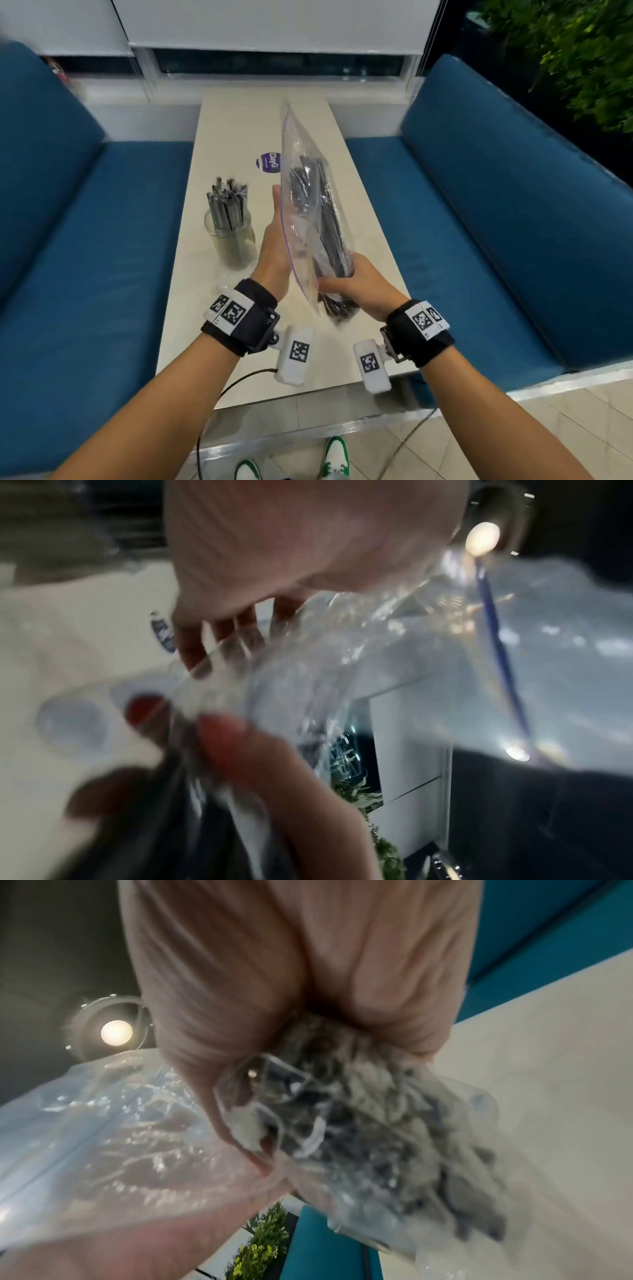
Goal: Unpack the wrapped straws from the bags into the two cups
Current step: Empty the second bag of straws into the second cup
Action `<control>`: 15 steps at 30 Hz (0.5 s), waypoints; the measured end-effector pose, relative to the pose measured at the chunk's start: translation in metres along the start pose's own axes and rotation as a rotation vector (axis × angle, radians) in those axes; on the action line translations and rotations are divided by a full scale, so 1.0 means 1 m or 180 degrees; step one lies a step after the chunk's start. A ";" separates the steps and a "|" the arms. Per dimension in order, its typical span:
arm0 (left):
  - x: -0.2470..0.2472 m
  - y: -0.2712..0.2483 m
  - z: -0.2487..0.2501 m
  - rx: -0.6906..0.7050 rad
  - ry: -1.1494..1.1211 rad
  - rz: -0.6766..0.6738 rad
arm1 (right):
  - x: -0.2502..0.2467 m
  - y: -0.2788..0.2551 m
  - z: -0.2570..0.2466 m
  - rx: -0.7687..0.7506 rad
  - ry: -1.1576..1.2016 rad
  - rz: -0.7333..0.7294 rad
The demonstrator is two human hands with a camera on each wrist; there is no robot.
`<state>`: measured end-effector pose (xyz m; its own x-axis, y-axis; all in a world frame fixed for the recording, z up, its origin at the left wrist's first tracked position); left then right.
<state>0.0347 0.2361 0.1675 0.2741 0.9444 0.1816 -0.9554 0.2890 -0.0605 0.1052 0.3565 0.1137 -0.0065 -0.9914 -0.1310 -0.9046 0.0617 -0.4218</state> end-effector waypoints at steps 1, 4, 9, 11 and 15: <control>-0.010 0.011 -0.009 -0.0085 -0.0005 0.0195 | 0.000 -0.002 0.000 -0.0025 0.0032 -0.0094; -0.047 0.023 -0.036 -0.0330 -0.0078 0.0632 | 0.002 -0.007 0.003 -0.0003 0.0230 -0.0483; -0.042 0.017 -0.026 0.0021 -0.0039 0.0637 | 0.004 -0.007 0.006 0.0105 0.0781 -0.0753; -0.039 0.018 -0.020 0.0015 -0.0125 0.0562 | 0.007 -0.010 0.008 0.0141 0.1032 -0.0979; -0.038 0.010 -0.021 -0.0211 -0.0425 0.0247 | 0.016 -0.012 0.011 0.0163 0.1451 -0.1377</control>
<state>0.0173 0.2062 0.1392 0.1786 0.9363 0.3024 -0.9626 0.2299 -0.1433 0.1202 0.3414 0.1067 0.1642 -0.8769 0.4518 -0.8445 -0.3616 -0.3950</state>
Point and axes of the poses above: each hand's wrist, its own y-axis towards the middle knuckle, its own x-axis out of the palm, z = x × y, the point moved 6 cm from there along y, towards the middle knuckle, and after that the axes turned 12 degrees about x, right-handed, at the moved point
